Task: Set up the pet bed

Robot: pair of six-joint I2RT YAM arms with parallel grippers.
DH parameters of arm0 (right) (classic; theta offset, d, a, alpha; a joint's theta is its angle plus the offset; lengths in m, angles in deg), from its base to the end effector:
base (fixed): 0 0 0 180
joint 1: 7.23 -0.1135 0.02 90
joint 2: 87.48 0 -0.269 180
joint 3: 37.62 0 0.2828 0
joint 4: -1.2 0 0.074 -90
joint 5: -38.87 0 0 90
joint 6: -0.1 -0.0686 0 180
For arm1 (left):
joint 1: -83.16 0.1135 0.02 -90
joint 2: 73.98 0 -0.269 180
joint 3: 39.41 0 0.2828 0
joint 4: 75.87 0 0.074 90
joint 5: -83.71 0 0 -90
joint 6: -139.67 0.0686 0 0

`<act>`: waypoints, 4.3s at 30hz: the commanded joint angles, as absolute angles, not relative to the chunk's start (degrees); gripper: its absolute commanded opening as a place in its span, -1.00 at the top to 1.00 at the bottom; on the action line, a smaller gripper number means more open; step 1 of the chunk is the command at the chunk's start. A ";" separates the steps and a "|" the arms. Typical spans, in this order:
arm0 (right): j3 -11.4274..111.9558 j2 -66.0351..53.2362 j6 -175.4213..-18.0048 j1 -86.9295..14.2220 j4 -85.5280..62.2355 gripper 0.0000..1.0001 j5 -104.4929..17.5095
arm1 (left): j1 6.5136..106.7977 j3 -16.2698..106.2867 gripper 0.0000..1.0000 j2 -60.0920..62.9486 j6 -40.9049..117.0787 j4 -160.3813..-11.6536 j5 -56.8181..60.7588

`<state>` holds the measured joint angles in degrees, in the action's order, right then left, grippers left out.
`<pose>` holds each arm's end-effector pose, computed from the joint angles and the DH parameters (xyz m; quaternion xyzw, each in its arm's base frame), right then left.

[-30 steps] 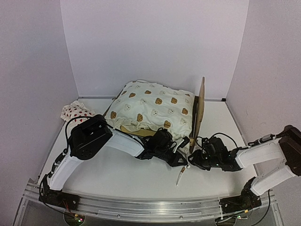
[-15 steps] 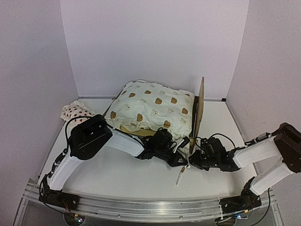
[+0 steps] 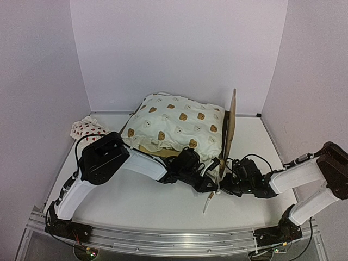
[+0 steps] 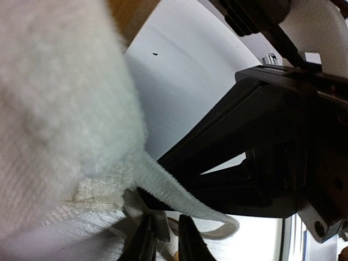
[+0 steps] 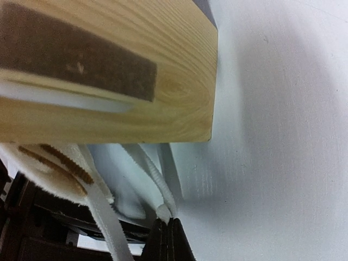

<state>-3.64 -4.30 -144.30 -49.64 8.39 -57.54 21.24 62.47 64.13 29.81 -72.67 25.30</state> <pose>0.2108 0.1822 0.0714 0.1179 0.9048 0.2697 0.3077 0.2316 -0.5105 0.0538 0.4247 0.7428 -0.4813 0.1903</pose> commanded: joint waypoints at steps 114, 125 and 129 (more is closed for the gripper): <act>27.35 -33.02 -121.90 -26.91 -38.18 -0.74 -45.09 | 26.68 43.05 -0.51 22.16 31.73 -106.89 -23.31; 34.82 -27.33 -116.84 -45.87 -40.65 -0.97 -57.05 | 42.88 44.83 -0.74 13.33 31.38 -112.97 -25.49; 34.75 -24.42 -116.03 -50.26 -40.67 -0.97 -63.76 | 50.60 44.74 -0.67 14.89 31.15 -113.33 -20.60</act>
<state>33.15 -26.74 -118.51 -47.05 -39.24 -54.58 45.48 43.32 15.47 31.62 -111.18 -24.63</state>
